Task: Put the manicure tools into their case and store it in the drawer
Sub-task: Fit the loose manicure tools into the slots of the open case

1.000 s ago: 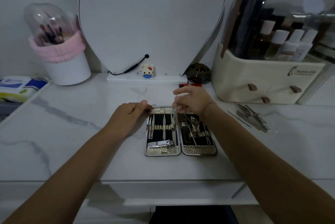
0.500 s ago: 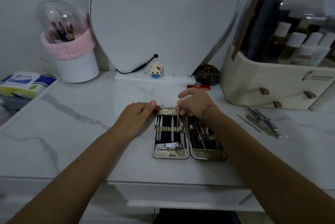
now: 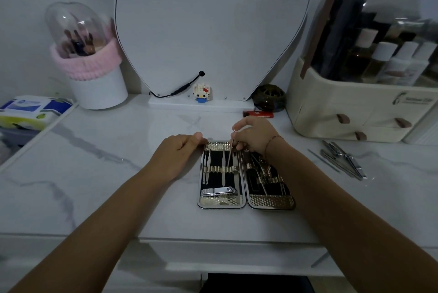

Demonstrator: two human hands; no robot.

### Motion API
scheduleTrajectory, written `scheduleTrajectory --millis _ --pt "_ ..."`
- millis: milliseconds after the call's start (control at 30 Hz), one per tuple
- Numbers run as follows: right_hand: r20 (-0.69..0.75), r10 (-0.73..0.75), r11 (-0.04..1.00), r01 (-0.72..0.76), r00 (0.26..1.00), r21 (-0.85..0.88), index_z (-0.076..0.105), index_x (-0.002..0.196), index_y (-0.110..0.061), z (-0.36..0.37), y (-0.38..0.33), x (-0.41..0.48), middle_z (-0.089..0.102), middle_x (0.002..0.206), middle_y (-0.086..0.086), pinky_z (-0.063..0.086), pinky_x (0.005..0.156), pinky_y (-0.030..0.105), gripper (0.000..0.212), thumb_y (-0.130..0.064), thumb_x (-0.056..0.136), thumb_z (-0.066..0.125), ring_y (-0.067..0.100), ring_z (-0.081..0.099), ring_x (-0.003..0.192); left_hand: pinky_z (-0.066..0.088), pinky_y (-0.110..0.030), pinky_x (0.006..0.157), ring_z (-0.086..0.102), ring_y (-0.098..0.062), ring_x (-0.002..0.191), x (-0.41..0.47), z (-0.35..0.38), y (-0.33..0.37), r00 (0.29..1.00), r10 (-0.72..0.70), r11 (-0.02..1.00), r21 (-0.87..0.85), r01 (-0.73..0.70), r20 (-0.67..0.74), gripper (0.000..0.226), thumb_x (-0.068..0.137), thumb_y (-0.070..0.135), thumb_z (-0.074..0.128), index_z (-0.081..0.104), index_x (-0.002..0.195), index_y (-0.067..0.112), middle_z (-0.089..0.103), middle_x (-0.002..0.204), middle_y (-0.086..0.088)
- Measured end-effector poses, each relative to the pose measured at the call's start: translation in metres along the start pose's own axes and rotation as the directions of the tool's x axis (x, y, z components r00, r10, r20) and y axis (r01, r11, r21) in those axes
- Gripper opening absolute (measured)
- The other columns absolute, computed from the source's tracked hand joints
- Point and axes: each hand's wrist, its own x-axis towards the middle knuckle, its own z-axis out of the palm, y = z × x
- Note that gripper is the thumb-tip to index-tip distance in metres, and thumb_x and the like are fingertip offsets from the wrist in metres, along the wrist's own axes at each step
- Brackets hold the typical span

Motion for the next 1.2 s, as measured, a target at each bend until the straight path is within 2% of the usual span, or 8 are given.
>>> scheduleTrajectory --millis 200,367,567,667,800,933,1100,1200 --pt "-0.063 -0.005 0.999 0.003 0.998 -0.037 0.061 0.094 -0.006 0.005 0.005 0.006 0.065 0.068 0.005 0.051 0.051 0.019 0.014 -0.007 0.08 0.065 0.007 0.055 0.046 0.038 -0.02 0.083 0.057 -0.01 0.105 -0.001 -0.001 0.002 1.0 -0.004 1.0 0.001 0.004 -0.005 0.04 0.097 0.043 0.034 0.068 0.11 0.028 0.067 0.115 0.003" --pt "-0.038 0.008 0.996 -0.011 0.999 -0.084 0.063 0.091 -0.008 0.005 0.002 0.008 0.065 0.068 0.005 0.053 0.058 0.022 0.013 -0.009 0.079 0.067 0.008 0.055 0.049 0.038 -0.024 0.086 0.058 -0.011 0.105 -0.002 0.0 0.003 1.0 -0.001 1.0 0.004 0.001 -0.007 0.04 0.097 0.043 0.034 0.069 0.11 0.028 0.068 0.114 0.002" --pt "0.025 -0.073 0.95 0.077 0.997 -0.302 0.068 0.077 -0.017 0.006 0.002 0.014 0.062 0.07 -0.008 0.052 0.077 0.028 0.006 -0.017 0.074 0.073 0.008 0.057 0.067 0.035 -0.008 0.082 0.056 -0.006 0.104 -0.002 -0.001 0.004 1.0 0.001 1.0 -0.006 -0.001 0.003 0.039 0.097 0.042 0.034 0.069 0.109 0.028 0.066 0.111 0.009" --pt "0.048 -0.114 0.941 0.123 0.992 -0.316 0.071 0.079 -0.016 0.006 0.004 0.013 0.065 0.075 -0.007 0.051 0.073 0.024 0.006 -0.018 0.074 0.073 0.01 0.06 0.076 0.032 -0.004 0.078 0.055 -0.003 0.101 -0.003 -0.001 0.005 1.0 0.004 1.0 0.004 -0.004 0.003 0.039 0.097 0.041 0.034 0.068 0.11 0.028 0.062 0.105 0.015" --pt "0.086 -0.182 0.94 0.199 0.979 -0.278 0.073 0.086 -0.008 0.0 0.009 0.008 0.065 0.066 -0.006 0.046 0.058 0.015 0.011 -0.015 0.079 0.066 0.005 0.053 0.053 0.033 -0.006 0.08 0.056 -0.002 0.102 -0.002 -0.001 0.003 1.0 -0.001 1.0 -0.016 0.001 0.006 0.038 0.096 0.043 0.035 0.069 0.108 0.03 0.063 0.105 0.016" --pt "0.139 -0.228 0.906 0.262 0.964 -0.332 0.073 0.088 -0.012 -0.007 0.01 0.006 0.066 0.064 0.005 0.045 0.061 0.017 0.015 -0.02 0.084 0.061 0.005 0.053 0.052 0.033 -0.006 0.082 0.055 -0.001 0.103 -0.002 -0.001 0.002 1.0 -0.002 1.0 -0.028 0.002 0.012 0.038 0.096 0.044 0.035 0.069 0.108 0.03 0.063 0.105 0.017" --pt "0.304 -0.288 0.768 0.409 0.908 -0.493 0.071 0.1 -0.01 -0.011 0.003 -0.004 0.053 0.071 -0.016 0.037 0.064 0.009 0.024 -0.023 0.089 0.055 0.001 0.048 0.069 0.036 -0.013 0.085 0.056 -0.006 0.107 -0.001 -0.001 0.0 1.0 0.0 1.0 -0.017 0.0 0.015 0.039 0.097 0.044 0.034 0.068 0.11 0.03 0.066 0.112 0.009" --pt "0.263 -0.366 0.752 0.45 0.893 -0.481 0.068 0.107 -0.01 -0.018 0.004 -0.013 0.054 0.073 -0.021 0.038 0.063 0.002 0.025 -0.018 0.091 0.051 -0.004 0.049 0.069 0.036 -0.02 0.087 0.056 -0.008 0.109 0.0 0.0 -0.002 1.0 -0.004 1.0 -0.01 0.004 0.015 0.04 0.097 0.045 0.034 0.068 0.11 0.029 0.066 0.115 0.006"
